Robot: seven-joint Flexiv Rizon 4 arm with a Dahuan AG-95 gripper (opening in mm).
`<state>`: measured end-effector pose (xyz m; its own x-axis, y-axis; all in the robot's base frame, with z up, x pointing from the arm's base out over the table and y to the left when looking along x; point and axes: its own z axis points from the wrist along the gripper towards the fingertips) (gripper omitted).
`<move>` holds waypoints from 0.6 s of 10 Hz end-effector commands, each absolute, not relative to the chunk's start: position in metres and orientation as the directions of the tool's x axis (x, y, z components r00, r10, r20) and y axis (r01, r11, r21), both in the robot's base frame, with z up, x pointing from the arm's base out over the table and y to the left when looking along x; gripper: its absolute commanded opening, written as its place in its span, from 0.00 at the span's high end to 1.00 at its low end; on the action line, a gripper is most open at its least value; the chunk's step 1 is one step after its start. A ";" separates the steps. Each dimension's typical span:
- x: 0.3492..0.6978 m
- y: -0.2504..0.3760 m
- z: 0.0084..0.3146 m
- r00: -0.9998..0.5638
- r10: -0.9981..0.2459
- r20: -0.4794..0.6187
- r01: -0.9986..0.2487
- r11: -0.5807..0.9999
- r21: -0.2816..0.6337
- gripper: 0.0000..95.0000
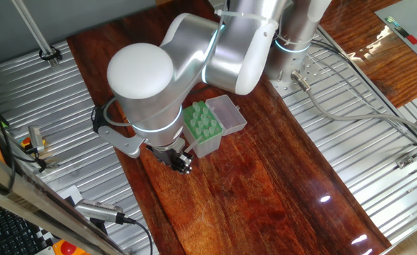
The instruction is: Insert a large pipette tip into the holder for large pipette tips
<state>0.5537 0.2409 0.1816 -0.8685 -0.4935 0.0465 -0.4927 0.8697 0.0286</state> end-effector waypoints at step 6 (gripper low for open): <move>0.554 0.241 0.182 -0.887 -0.461 0.042 -0.461 0.887 0.002 0.60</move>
